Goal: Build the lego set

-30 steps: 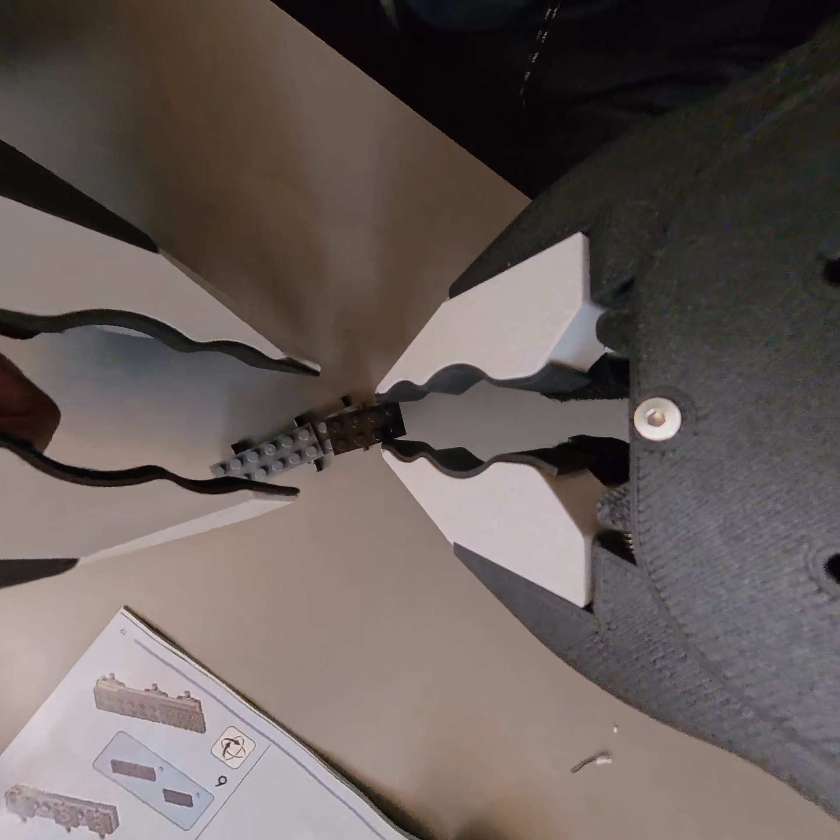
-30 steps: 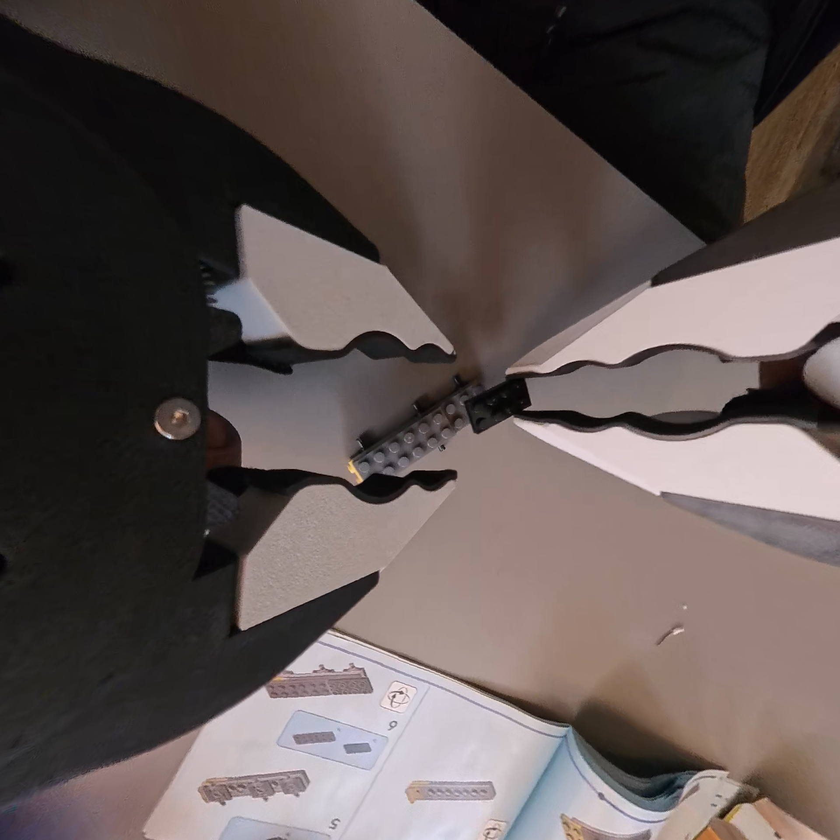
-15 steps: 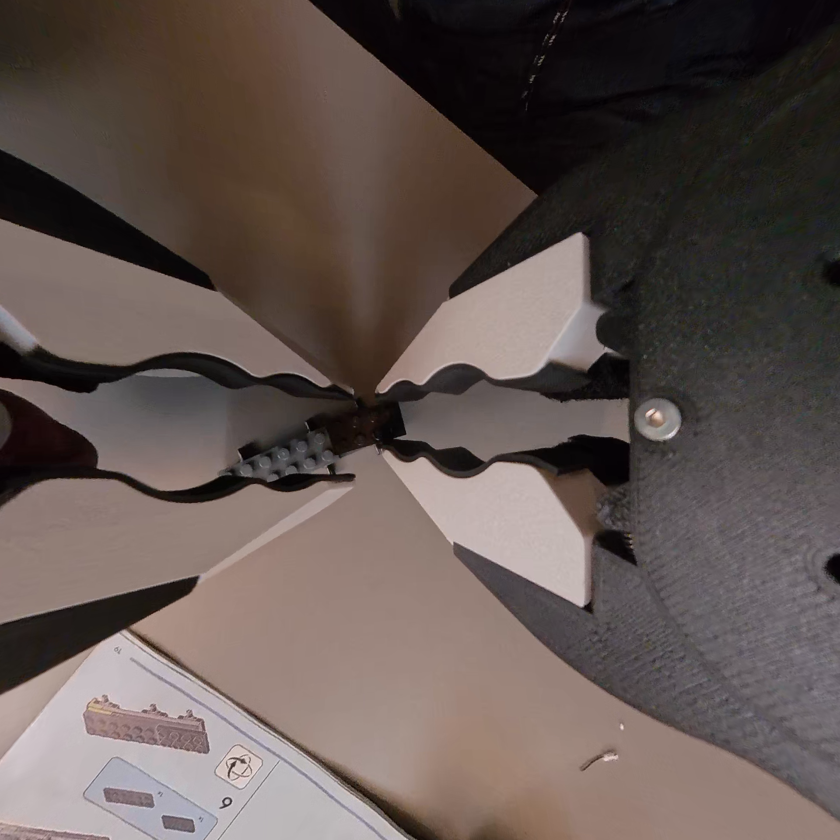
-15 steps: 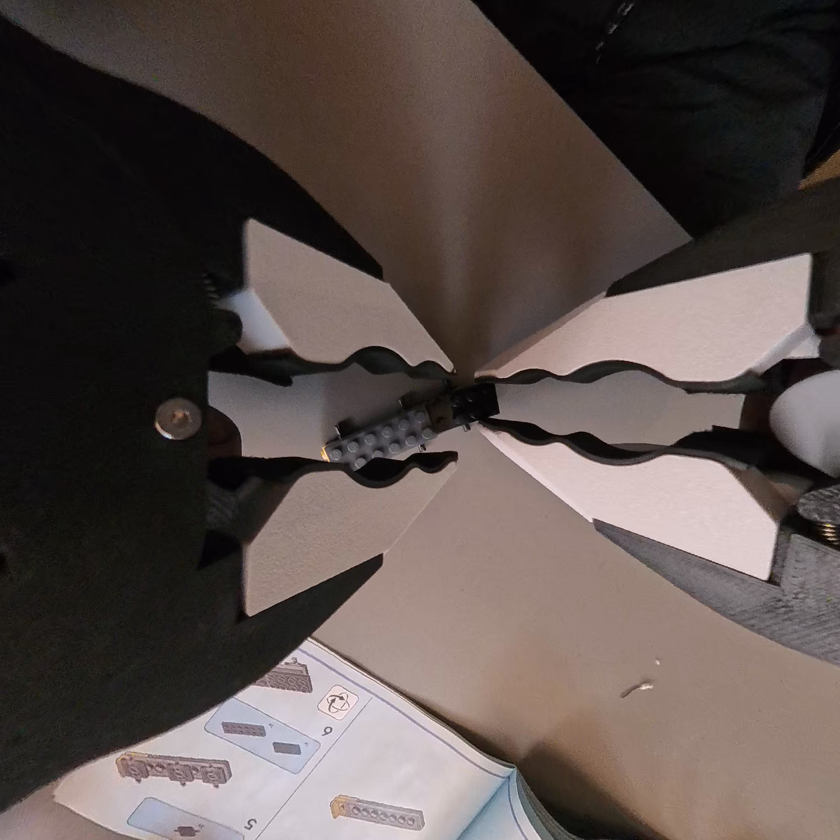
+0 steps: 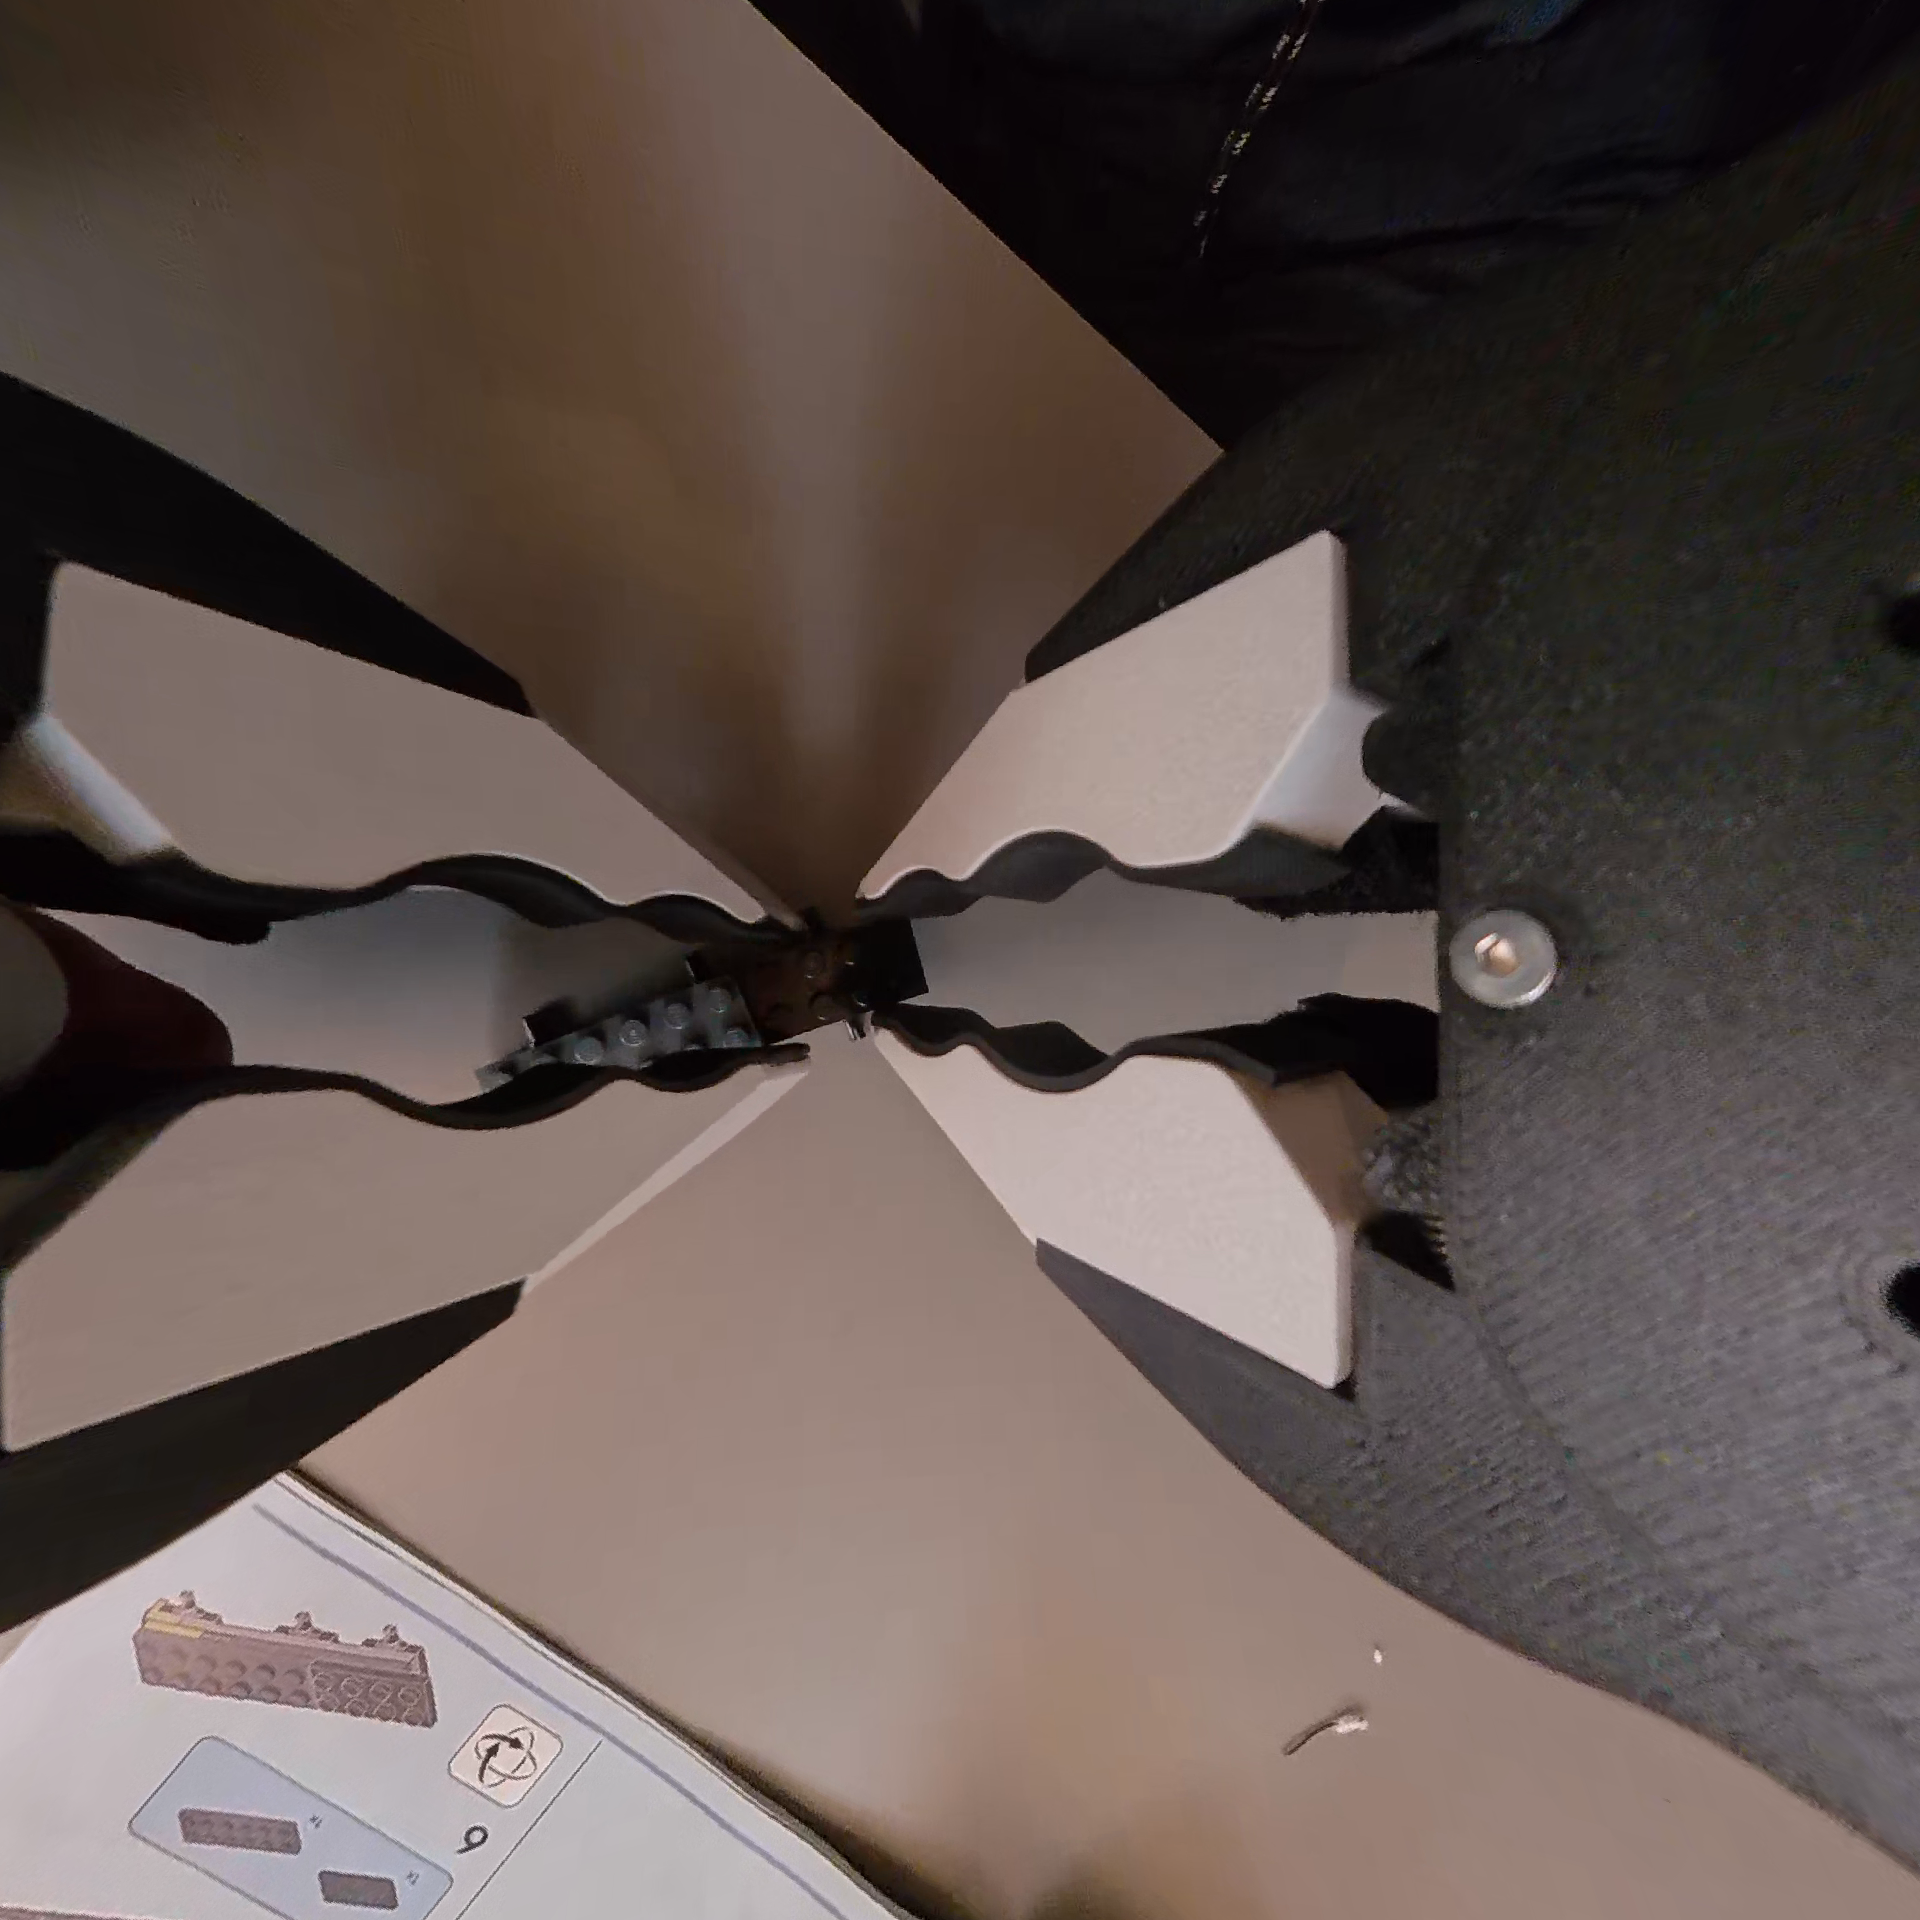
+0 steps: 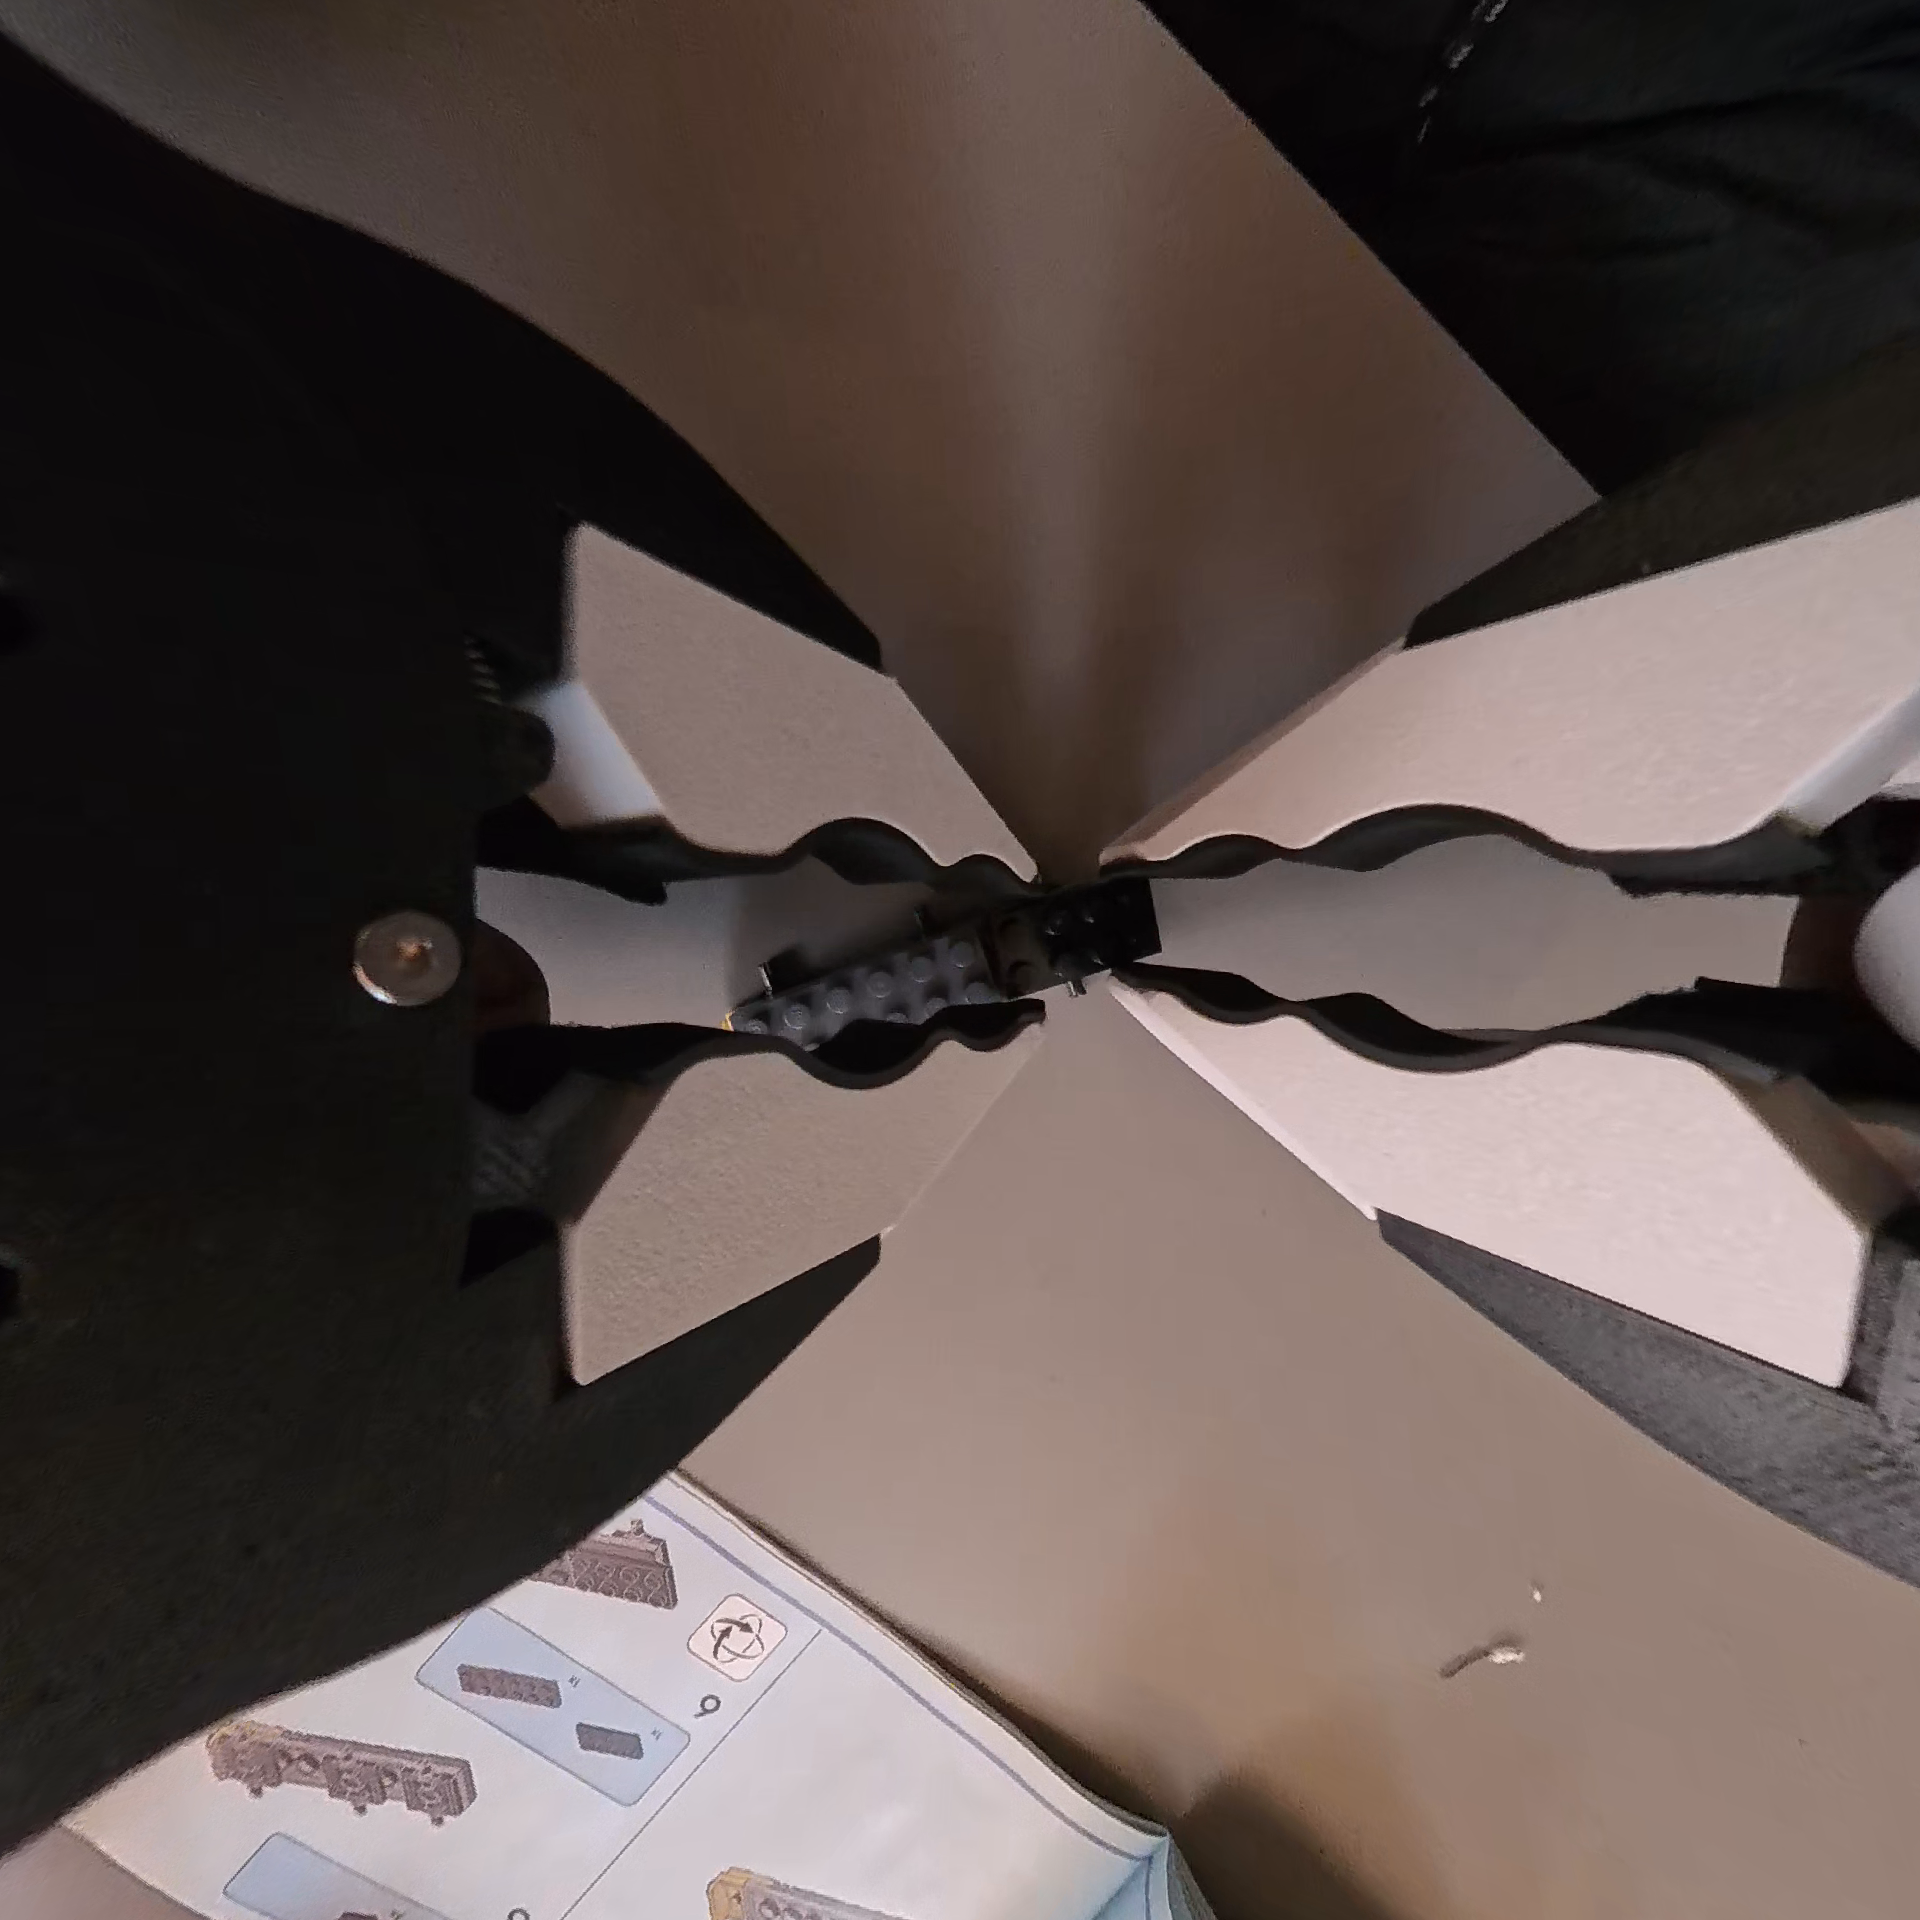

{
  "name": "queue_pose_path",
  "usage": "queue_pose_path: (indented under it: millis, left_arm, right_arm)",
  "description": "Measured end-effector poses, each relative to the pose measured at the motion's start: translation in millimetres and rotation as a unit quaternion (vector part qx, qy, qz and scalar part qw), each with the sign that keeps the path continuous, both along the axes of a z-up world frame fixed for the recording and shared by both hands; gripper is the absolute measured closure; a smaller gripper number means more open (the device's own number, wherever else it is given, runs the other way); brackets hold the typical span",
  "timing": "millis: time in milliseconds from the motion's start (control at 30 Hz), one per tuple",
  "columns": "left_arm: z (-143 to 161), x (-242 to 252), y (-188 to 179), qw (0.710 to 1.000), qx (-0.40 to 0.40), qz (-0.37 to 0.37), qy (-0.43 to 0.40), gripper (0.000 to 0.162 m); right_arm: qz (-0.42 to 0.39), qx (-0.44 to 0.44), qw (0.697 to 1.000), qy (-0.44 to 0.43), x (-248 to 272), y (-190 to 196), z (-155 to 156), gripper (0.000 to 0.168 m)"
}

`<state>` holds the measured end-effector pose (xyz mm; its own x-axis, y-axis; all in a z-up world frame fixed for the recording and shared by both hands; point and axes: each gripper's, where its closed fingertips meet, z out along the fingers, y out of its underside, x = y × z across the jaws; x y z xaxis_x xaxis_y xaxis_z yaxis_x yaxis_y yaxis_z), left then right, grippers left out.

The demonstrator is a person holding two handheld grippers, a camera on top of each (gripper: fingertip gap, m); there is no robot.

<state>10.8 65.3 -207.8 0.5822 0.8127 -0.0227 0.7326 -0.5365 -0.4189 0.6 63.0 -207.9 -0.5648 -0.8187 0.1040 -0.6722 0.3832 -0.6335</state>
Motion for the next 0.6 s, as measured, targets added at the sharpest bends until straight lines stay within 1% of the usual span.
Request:
queue_pose_path:
  millis: [333, 600]
  left_arm:
    - [0.0, -0.4, 0.8, 1.000, -0.002, 0.003, -0.003, 0.145]
    - [-0.1, -2.0, 0.3, 1.000, 0.024, 0.013, 0.003, 0.145]
  right_arm:
    - [-0.002, 0.002, 1.000, -0.005, -0.6, 0.8, -1.3, 0.150]
    - [-0.020, -0.011, 0.999, -0.026, -1.3, 0.4, -1.1, 0.150]
